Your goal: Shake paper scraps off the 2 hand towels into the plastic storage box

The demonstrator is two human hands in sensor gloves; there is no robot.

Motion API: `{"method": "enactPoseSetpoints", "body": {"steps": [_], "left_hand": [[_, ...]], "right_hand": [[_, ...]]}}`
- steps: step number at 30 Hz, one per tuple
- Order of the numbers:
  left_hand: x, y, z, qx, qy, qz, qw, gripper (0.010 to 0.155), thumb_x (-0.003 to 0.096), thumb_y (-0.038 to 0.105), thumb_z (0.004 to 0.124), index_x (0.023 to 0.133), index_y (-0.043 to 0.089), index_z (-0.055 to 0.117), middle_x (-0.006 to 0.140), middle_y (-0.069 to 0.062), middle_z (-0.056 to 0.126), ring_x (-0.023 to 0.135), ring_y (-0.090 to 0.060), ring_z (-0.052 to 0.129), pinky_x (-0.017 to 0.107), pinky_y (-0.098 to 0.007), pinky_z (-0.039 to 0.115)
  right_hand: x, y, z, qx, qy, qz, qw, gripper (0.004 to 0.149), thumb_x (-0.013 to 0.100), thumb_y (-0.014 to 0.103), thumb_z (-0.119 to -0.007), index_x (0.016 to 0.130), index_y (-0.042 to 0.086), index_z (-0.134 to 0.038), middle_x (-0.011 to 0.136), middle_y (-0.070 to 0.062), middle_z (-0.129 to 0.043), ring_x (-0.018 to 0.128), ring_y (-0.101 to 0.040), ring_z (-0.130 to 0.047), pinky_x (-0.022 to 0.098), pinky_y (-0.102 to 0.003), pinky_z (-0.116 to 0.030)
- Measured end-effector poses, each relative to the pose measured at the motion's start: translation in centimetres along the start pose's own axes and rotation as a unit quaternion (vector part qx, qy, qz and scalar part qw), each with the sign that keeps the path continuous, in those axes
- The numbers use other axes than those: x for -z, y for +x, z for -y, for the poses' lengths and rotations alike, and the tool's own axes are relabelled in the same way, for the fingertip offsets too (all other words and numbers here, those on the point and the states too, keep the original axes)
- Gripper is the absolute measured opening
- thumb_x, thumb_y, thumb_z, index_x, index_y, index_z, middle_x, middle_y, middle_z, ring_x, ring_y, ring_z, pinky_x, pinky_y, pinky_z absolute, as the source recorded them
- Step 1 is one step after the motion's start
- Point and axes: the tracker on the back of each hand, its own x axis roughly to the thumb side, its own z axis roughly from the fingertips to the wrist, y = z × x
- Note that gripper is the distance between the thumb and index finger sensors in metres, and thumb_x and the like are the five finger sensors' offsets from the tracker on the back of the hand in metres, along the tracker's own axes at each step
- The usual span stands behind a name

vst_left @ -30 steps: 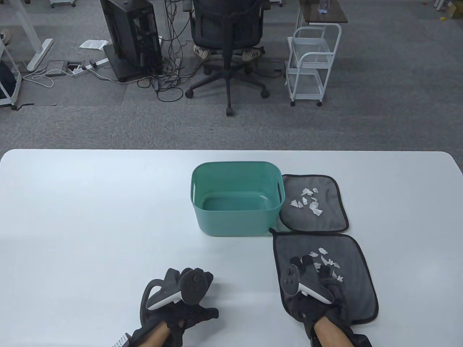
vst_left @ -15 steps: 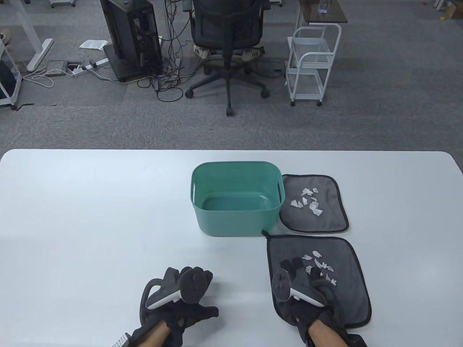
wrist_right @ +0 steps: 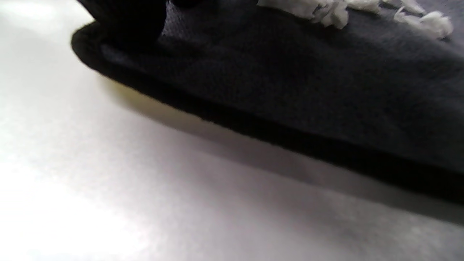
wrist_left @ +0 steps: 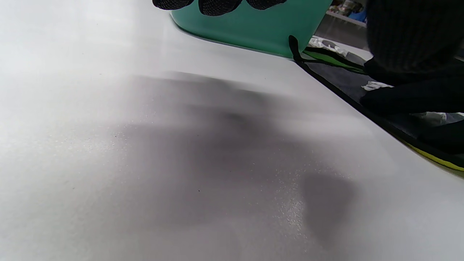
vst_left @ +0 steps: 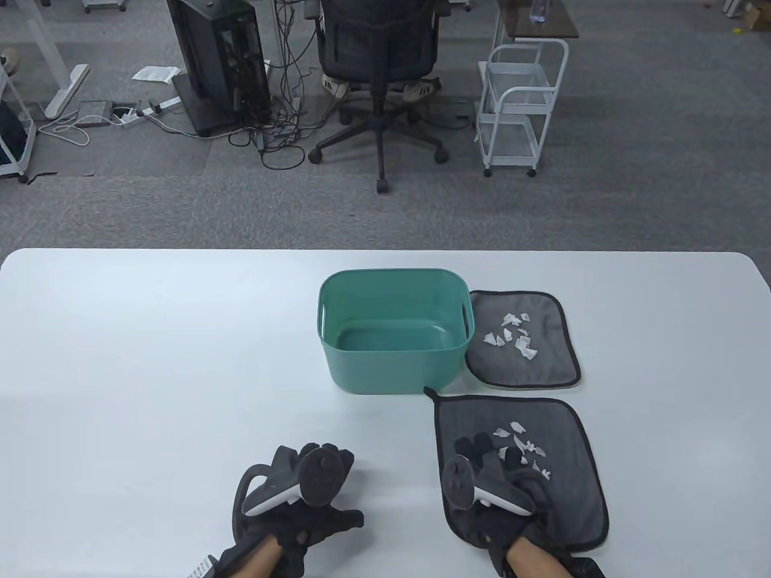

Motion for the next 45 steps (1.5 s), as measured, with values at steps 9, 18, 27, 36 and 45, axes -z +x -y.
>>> {"method": "enactPoseSetpoints", "body": {"steps": [9,18,27,36,45], "left_hand": [[-0.1,0.0,0.1,-0.002,0.008,0.003,1.0,0.093,0.0377,0.074,0.072,0.109,0.028,0.033,0.116,-0.007,0.036,0.113,-0.043,0.038,0.083,-0.058,0.037],[0.0,-0.3,0.1,-0.012,0.007,0.001,1.0,0.092,0.0381,0.073,0.071,0.109,0.029,0.032,0.116,-0.007,0.036,0.113,-0.042,0.038,0.084,-0.058,0.037],[0.0,-0.5,0.2,-0.016,0.007,0.0,1.0,0.092,0.0385,0.073,0.071,0.109,0.028,0.032,0.116,-0.007,0.036,0.113,-0.042,0.038,0.084,-0.058,0.037],[-0.1,-0.6,0.1,-0.017,0.007,-0.006,1.0,0.092,0.0384,0.073,0.071,0.109,0.028,0.032,0.116,-0.007,0.035,0.113,-0.042,0.038,0.084,-0.058,0.037],[-0.2,-0.6,-0.1,-0.018,0.016,-0.004,1.0,0.09,0.0394,0.073,0.07,0.109,0.028,0.032,0.116,-0.007,0.036,0.113,-0.042,0.038,0.083,-0.058,0.038]], "right_hand": [[-0.2,1.0,-0.2,-0.007,-0.003,0.013,1.0,0.07,0.055,0.045,-0.076,0.111,0.021,-0.04,0.12,-0.001,-0.001,0.107,-0.033,0.006,0.072,-0.065,-0.01],[-0.3,1.8,-0.5,-0.009,-0.006,0.031,0.999,0.07,0.055,0.046,-0.074,0.111,0.021,-0.039,0.12,-0.002,-0.001,0.107,-0.033,0.004,0.072,-0.065,-0.011],[-0.4,2.7,-0.8,-0.012,-0.012,0.047,0.999,0.071,0.055,0.048,-0.073,0.111,0.021,-0.039,0.12,-0.002,-0.002,0.107,-0.034,0.004,0.072,-0.065,-0.012],[-0.5,3.5,-0.9,-0.017,-0.014,0.061,0.998,0.071,0.055,0.049,-0.073,0.111,0.02,-0.039,0.12,-0.003,-0.002,0.107,-0.034,0.003,0.072,-0.066,-0.013],[-0.5,4.2,-0.8,-0.022,-0.01,0.065,0.998,0.071,0.055,0.05,-0.071,0.11,0.021,-0.037,0.12,-0.003,-0.003,0.107,-0.034,0.002,0.072,-0.066,-0.014]]}}
